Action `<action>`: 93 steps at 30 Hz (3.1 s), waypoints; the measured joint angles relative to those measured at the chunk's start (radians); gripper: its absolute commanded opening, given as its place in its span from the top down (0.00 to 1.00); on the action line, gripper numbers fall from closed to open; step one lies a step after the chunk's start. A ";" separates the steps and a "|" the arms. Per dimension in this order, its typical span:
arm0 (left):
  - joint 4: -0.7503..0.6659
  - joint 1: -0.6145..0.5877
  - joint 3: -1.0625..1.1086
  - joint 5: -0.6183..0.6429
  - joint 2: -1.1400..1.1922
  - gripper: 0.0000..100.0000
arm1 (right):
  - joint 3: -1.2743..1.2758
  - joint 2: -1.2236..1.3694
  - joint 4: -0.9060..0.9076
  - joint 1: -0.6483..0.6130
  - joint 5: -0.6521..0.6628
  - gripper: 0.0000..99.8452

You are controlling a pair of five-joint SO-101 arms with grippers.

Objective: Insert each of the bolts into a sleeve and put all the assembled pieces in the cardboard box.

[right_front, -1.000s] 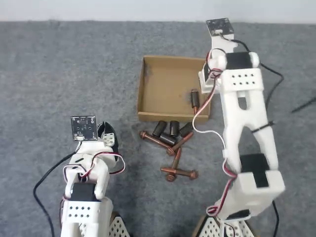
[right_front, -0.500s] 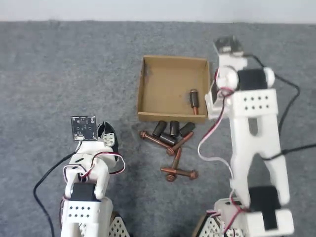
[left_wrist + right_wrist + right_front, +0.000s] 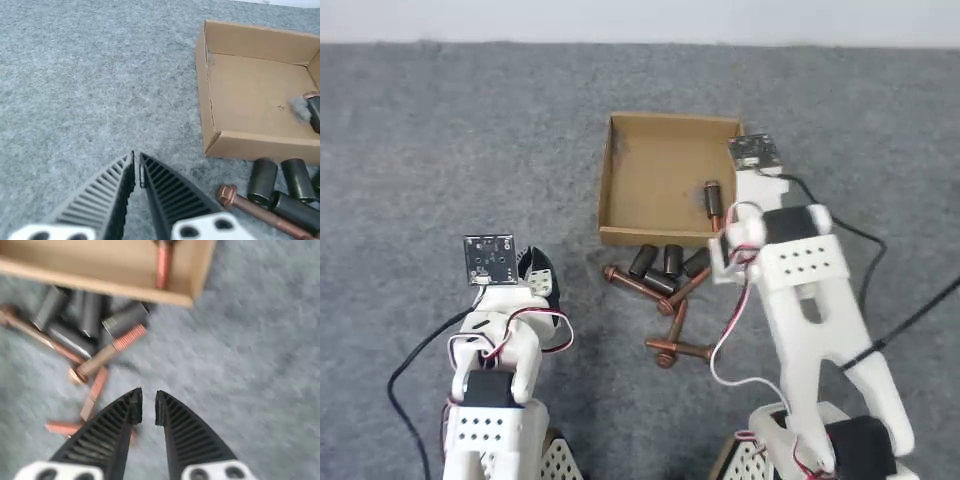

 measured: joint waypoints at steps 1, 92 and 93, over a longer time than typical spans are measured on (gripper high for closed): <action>0.000 0.000 0.000 0.000 0.000 0.99 | 0.003 -0.002 -0.021 -0.012 -0.040 0.97; 0.000 0.000 0.000 0.000 0.000 0.99 | -0.080 0.551 -0.327 -0.120 -0.454 0.99; 0.000 0.000 0.000 0.000 0.000 0.99 | -0.089 0.551 -0.302 -0.120 -0.440 0.99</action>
